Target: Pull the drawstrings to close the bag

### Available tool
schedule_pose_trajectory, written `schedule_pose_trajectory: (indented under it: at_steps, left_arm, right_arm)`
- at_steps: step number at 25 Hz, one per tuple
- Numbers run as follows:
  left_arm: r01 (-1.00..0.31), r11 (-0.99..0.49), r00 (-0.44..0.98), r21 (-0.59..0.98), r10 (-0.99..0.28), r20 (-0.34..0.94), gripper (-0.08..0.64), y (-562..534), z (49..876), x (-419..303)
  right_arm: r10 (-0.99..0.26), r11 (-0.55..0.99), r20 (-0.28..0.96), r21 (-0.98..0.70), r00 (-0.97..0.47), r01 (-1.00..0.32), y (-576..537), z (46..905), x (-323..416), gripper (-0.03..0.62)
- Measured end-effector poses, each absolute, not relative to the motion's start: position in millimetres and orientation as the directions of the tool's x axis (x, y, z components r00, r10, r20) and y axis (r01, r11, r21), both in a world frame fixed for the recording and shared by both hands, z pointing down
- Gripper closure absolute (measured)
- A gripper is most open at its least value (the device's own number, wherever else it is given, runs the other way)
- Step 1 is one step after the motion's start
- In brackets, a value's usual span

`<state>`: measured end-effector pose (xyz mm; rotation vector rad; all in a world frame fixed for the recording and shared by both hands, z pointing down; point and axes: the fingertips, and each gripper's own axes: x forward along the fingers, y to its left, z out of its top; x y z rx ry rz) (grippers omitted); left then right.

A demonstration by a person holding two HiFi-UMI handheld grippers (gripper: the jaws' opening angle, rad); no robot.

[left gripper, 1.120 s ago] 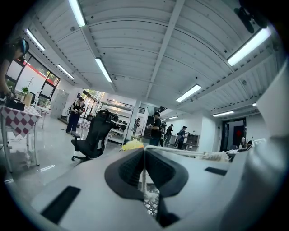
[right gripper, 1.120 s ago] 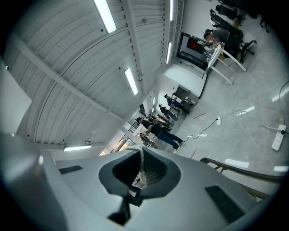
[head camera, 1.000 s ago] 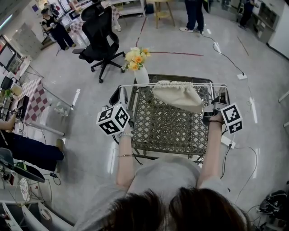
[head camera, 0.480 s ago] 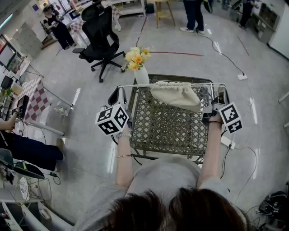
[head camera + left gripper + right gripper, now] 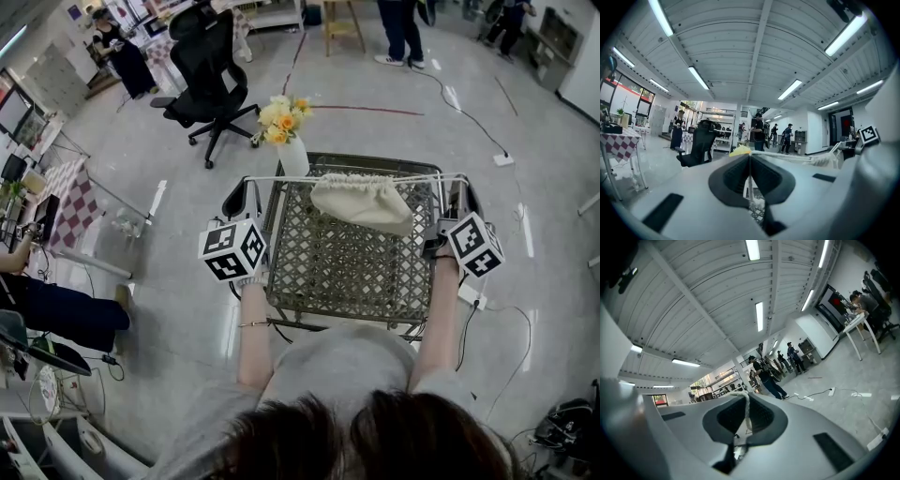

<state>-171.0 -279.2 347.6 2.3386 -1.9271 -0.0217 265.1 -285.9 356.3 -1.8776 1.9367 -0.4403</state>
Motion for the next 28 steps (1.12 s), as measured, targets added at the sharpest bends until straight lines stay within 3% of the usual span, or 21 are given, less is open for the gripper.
schedule_pose_trajectory:
  at_steps: [13,28]
  left_arm:
    - [-0.979,-0.196,0.2,0.055,-0.977,0.072,0.529,-277.9,357.5,-168.0]
    - [-0.976,-0.21,0.214,0.058,-0.974,0.074,0.529,-277.6,359.3,-169.4]
  right_arm:
    - [-0.998,0.034,-0.06,-0.363,-0.013,-0.931,-278.6,359.2,263.8,0.571]
    - [-0.998,0.035,-0.069,-0.378,-0.009,-0.925,-277.6,359.2,262.5,0.571]
